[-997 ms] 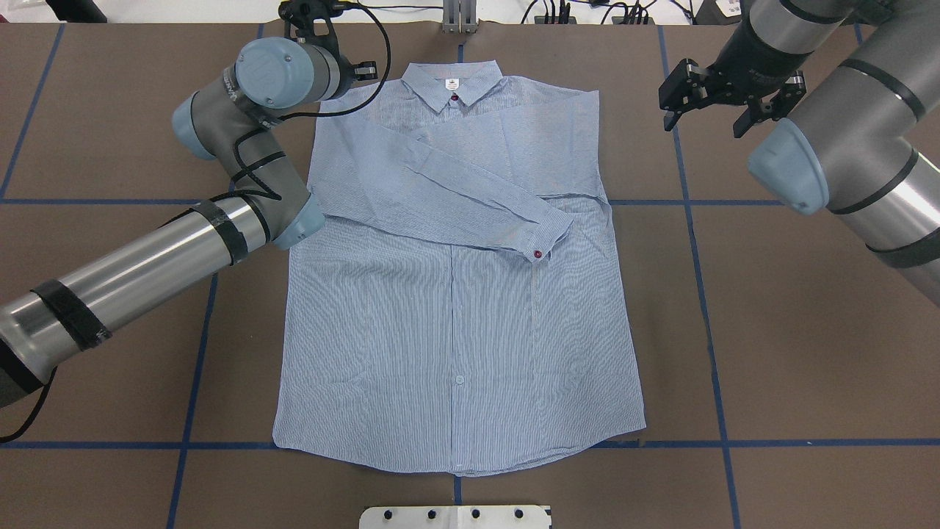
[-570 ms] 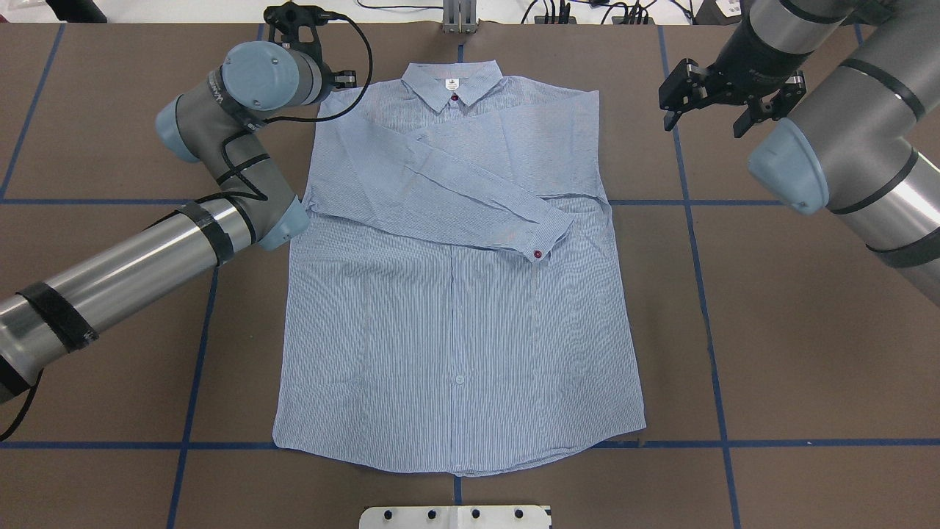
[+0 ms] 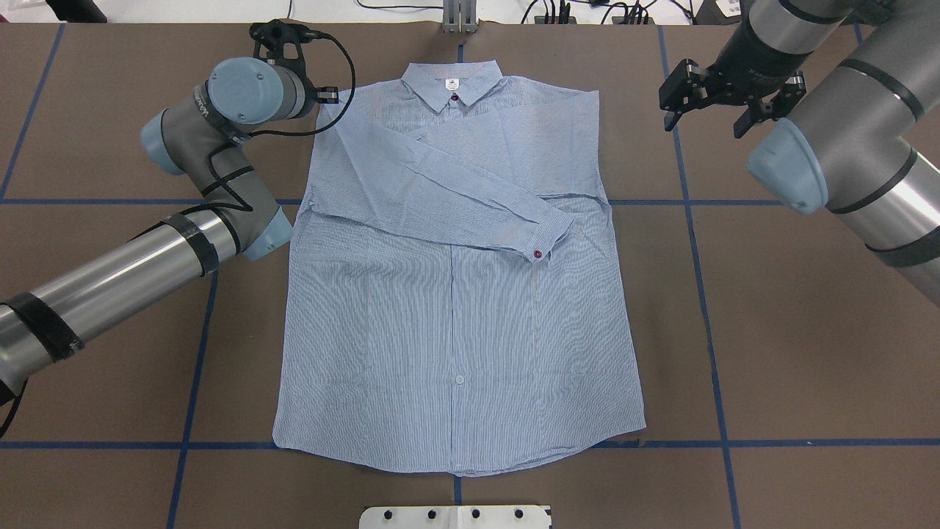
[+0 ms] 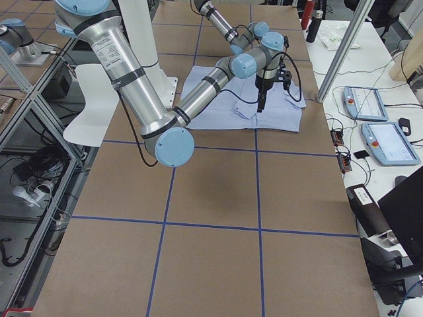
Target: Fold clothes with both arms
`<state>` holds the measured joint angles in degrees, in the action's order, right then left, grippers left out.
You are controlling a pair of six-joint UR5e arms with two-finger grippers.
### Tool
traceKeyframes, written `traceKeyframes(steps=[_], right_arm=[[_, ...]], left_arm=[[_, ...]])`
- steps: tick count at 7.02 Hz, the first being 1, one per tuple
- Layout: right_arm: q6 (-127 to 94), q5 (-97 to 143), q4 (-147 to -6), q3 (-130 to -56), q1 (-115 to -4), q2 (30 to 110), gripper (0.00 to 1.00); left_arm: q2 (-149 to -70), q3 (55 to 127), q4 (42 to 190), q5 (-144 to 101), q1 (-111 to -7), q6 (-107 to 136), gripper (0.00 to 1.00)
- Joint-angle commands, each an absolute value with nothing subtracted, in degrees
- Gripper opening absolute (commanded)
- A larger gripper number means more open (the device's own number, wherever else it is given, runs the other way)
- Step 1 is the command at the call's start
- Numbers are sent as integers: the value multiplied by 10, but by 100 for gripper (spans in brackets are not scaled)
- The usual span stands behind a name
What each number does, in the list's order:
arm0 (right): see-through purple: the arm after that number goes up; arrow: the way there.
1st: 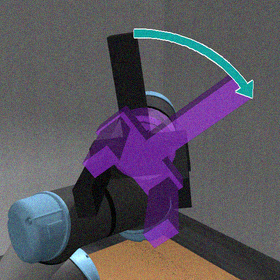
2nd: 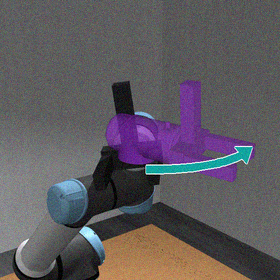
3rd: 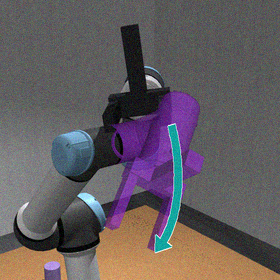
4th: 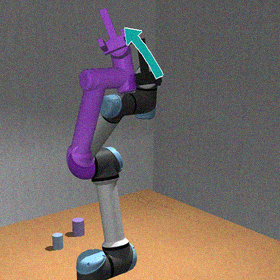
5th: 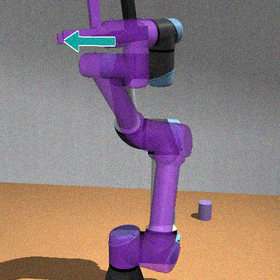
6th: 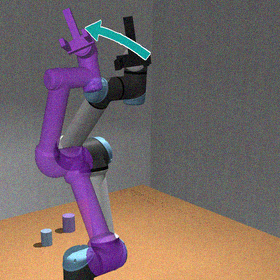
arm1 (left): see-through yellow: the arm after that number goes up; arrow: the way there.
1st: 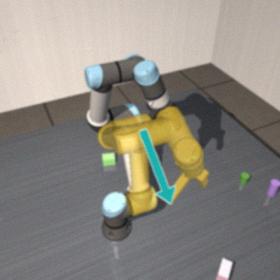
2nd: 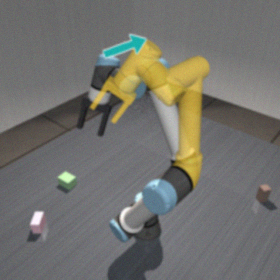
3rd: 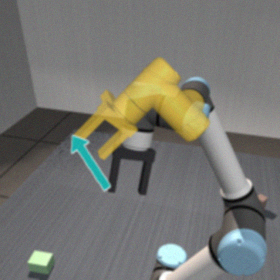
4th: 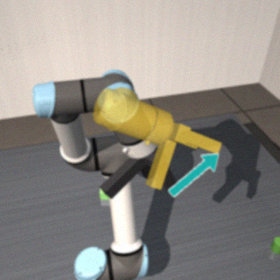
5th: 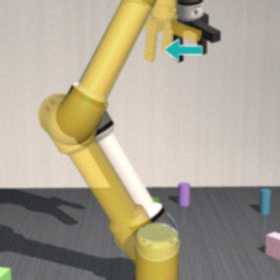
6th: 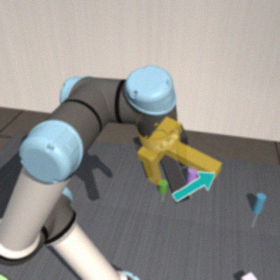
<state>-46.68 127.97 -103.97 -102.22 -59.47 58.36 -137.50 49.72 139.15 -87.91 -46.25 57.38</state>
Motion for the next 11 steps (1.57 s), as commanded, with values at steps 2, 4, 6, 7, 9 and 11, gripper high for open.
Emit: traceKeyframes(steps=[2, 4, 6, 7, 9, 11], right_arm=[[-467, 1280, -1040, -1022, -596, 584, 99], [-467, 1281, -1040, -1022, -597, 584, 99], [-467, 1280, -1040, -1022, -597, 584, 99], [-467, 1280, -1040, -1022, -597, 584, 99], [-467, 1280, -1040, -1022, -597, 584, 99], [-467, 1281, -1040, -1022, -597, 584, 99]], left_arm=[[-1380, 519, 1396, -883, -472, 563, 0], [-1385, 526, 1395, -885, -472, 565, 0], [-1389, 526, 1394, -888, -460, 568, 0], [-1387, 525, 1394, -887, -453, 568, 0], [-1383, 516, 1394, -887, -448, 567, 0], [-1376, 505, 1393, -884, -448, 563, 0]])
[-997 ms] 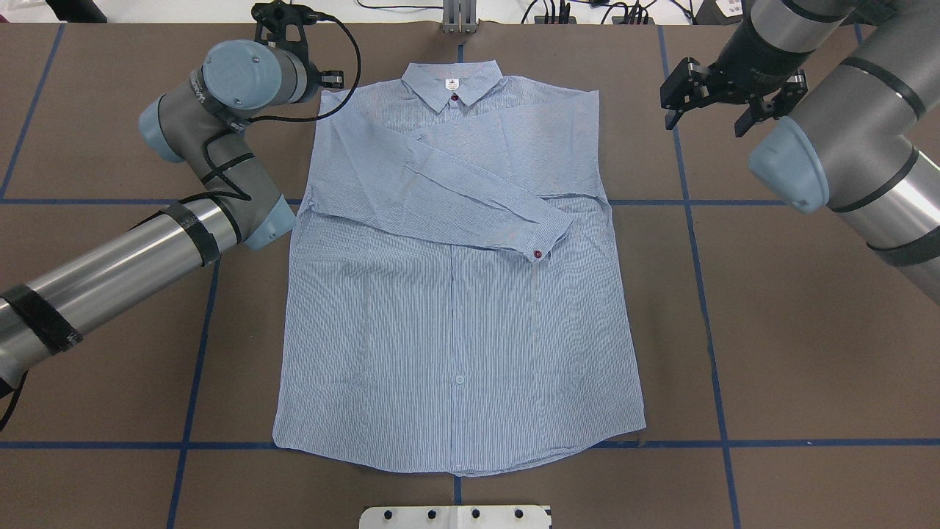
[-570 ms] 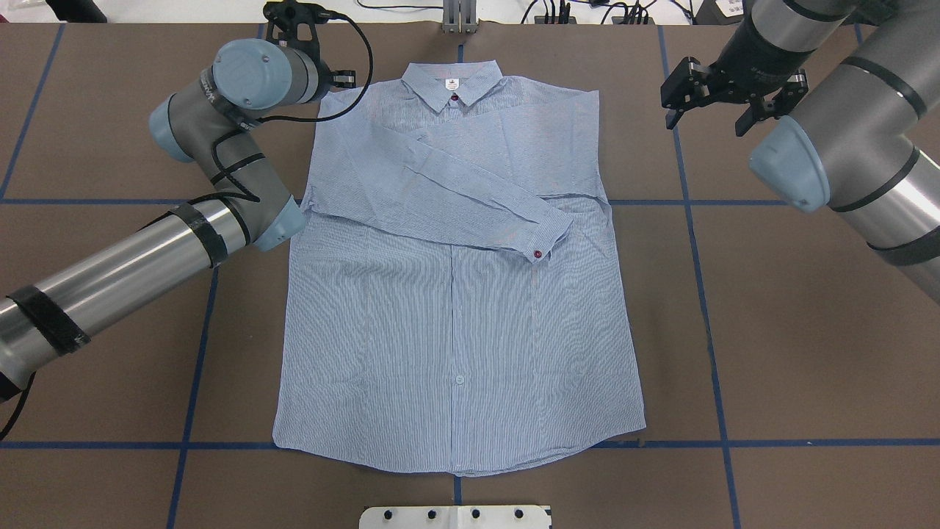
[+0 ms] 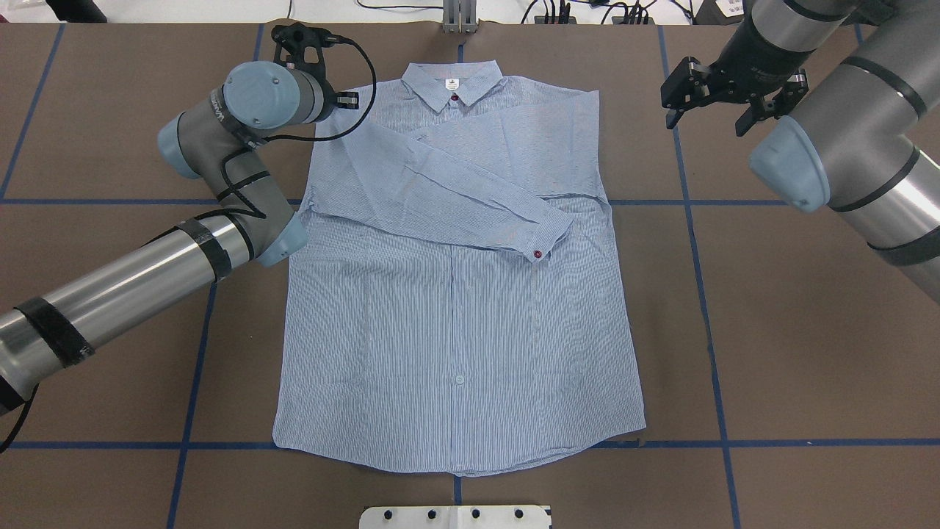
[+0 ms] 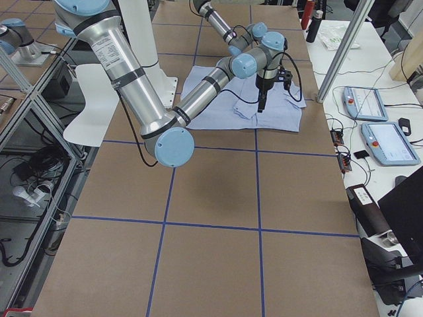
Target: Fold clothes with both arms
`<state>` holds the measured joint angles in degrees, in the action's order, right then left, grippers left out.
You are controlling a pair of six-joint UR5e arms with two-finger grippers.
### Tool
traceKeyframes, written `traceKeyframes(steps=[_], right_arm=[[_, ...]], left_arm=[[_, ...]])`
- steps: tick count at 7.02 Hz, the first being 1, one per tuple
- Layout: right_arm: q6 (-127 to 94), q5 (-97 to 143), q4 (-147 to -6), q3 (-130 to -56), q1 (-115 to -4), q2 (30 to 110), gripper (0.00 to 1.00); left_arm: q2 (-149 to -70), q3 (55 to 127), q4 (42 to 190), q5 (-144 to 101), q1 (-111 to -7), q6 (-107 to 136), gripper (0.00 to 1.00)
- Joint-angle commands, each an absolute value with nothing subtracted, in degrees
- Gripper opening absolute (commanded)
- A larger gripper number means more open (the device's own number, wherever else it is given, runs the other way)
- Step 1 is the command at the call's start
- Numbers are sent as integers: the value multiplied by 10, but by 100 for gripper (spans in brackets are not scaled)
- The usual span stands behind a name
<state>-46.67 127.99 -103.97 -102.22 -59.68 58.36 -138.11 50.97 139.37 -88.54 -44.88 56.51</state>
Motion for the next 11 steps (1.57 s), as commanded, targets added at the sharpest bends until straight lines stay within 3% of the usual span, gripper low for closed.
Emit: traceKeyframes(steps=[1, 7, 9, 10, 11], right_arm=[[-467, 1280, -1040, -1021, -597, 584, 99], [-467, 1280, -1040, -1021, -598, 584, 99], [-467, 1282, -1040, -1024, -598, 584, 99], [-467, 1284, -1040, -1026, -598, 584, 99], [-467, 1287, -1040, -1027, -599, 584, 99]], left_arm=[[-1370, 504, 1393, -883, -449, 561, 0], [-1369, 504, 1392, -883, -456, 554, 0], [-1356, 533, 1395, -889, -482, 503, 0], [-1332, 576, 1390, -933, -492, 503, 22], [-1312, 604, 1389, -970, -495, 504, 71]])
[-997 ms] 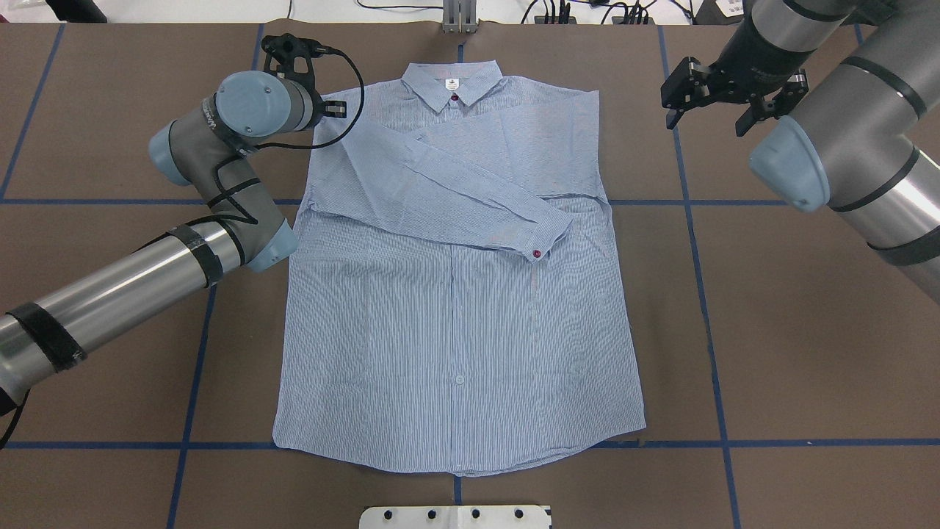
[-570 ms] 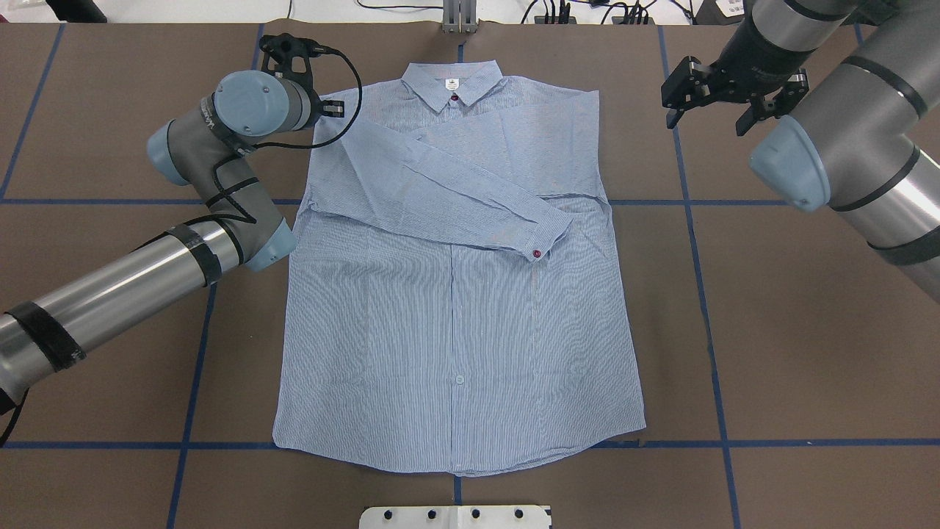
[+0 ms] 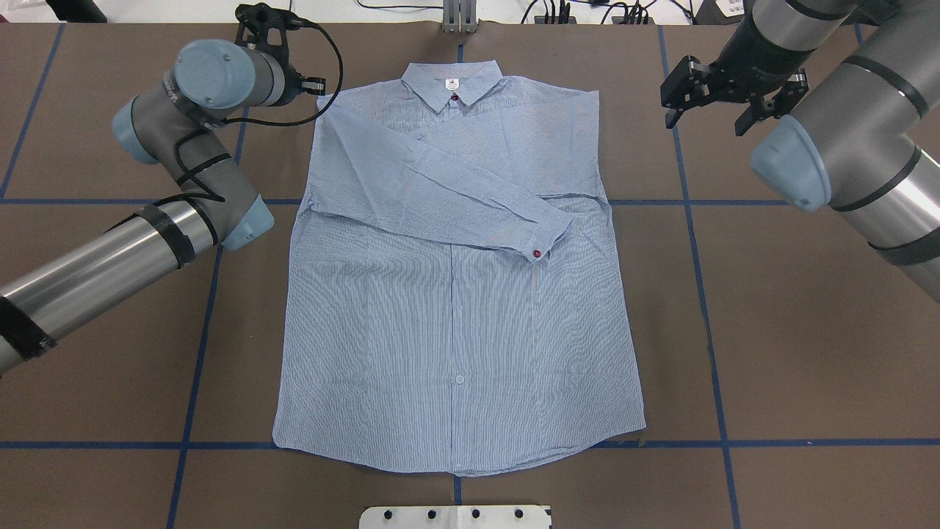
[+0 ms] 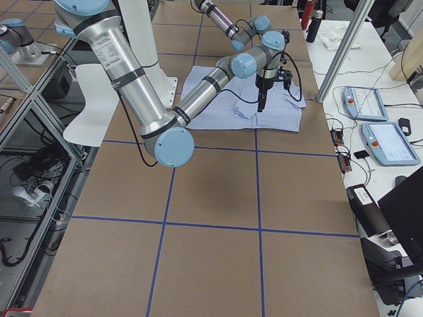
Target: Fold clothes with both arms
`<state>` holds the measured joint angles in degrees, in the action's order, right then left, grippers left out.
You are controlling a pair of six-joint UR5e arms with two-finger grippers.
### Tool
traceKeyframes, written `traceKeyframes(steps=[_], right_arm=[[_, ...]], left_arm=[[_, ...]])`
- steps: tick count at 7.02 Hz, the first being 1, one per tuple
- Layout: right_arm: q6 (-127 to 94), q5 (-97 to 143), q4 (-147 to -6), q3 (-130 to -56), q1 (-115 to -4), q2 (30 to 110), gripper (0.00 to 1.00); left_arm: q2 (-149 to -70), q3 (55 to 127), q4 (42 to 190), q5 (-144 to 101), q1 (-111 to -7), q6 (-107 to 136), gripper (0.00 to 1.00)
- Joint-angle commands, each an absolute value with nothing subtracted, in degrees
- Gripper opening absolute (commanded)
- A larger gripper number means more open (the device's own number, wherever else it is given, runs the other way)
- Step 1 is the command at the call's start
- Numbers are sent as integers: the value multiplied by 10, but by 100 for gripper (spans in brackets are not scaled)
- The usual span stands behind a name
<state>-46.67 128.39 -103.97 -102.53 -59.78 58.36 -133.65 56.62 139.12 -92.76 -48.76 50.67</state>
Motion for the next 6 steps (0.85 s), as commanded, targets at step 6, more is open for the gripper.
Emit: traceKeyframes(steps=[6], right_arm=[[-465, 1303, -1040, -1159, -592, 688, 99]], left_arm=[[-1162, 973, 1110, -1092, -498, 573, 99]])
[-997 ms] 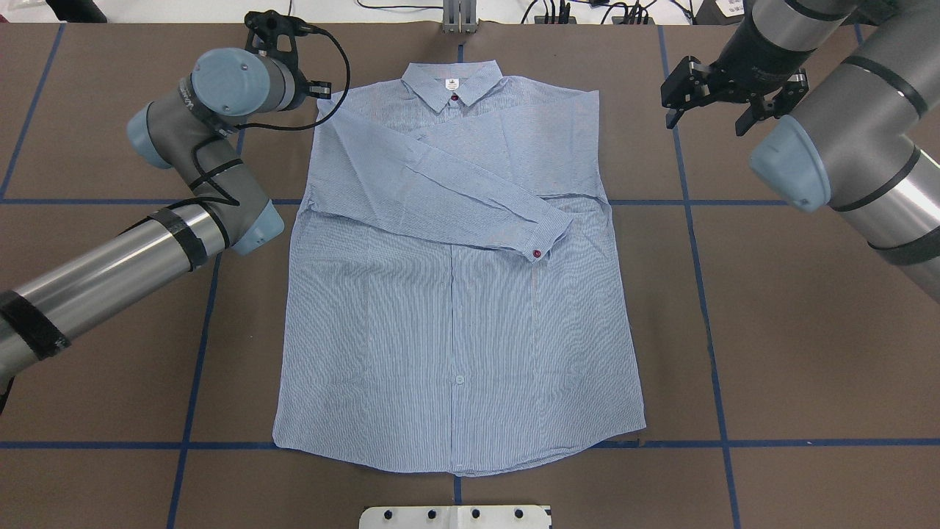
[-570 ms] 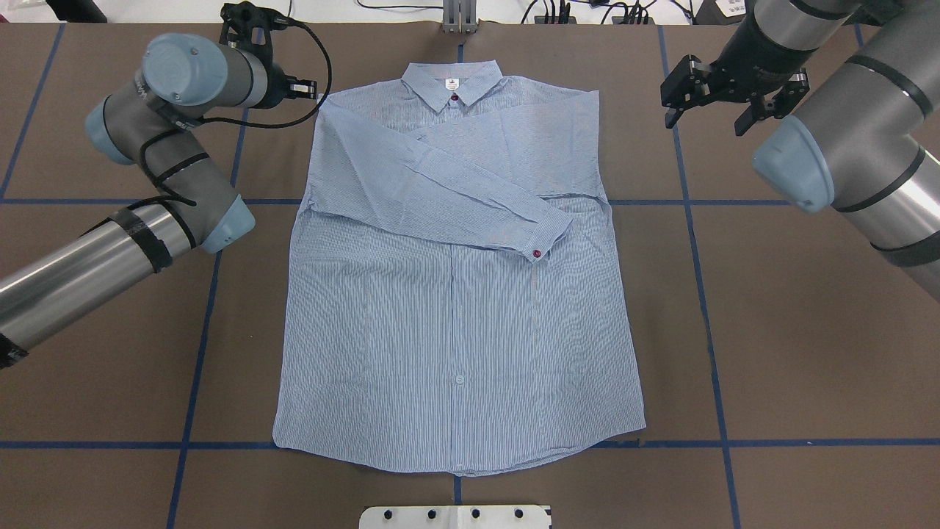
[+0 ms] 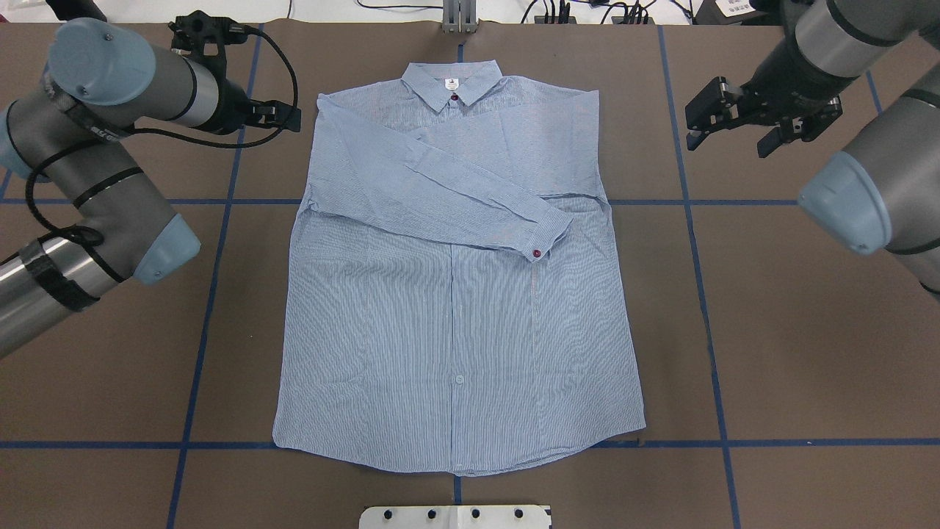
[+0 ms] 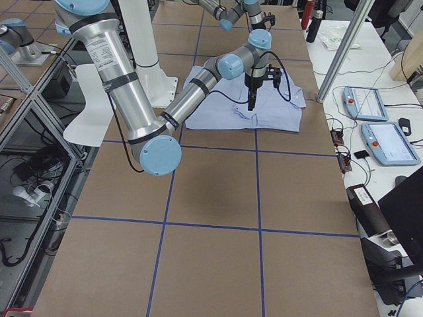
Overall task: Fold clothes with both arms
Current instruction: 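Move both grippers down beside the shirt's side edges toward the hem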
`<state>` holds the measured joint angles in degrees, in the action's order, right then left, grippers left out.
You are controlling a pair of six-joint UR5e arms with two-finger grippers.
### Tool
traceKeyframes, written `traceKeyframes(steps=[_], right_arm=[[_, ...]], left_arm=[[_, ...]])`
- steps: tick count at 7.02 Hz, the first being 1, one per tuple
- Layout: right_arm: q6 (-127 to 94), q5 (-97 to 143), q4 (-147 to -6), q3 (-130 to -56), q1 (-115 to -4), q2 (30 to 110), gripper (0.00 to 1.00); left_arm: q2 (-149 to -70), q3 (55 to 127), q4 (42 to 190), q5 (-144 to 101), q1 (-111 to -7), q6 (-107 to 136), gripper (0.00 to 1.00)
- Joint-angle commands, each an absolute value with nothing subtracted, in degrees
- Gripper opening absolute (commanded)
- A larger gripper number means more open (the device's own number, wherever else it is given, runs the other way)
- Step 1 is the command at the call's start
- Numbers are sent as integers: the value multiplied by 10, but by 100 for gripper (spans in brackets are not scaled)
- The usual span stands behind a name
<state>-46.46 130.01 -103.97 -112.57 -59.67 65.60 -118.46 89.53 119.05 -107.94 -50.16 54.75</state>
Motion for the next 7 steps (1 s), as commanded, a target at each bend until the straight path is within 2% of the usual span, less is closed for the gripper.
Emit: traceKeyframes(steps=[1, 4, 5, 7], right_arm=[[-467, 1303, -1034, -1179, -578, 713, 99], [-527, 1324, -849, -1197, -532, 835, 100], [-587, 1318, -765, -1196, -493, 872, 100], [-621, 1292, -751, -1197, -419, 886, 100]], left_arm=[[-1118, 1025, 1114, -1134, -497, 600, 99], [-1020, 1163, 1115, -1153, -463, 690, 99], [-1000, 1191, 1115, -1153, -453, 703, 99], [-991, 1213, 1115, -1152, -430, 728, 100]])
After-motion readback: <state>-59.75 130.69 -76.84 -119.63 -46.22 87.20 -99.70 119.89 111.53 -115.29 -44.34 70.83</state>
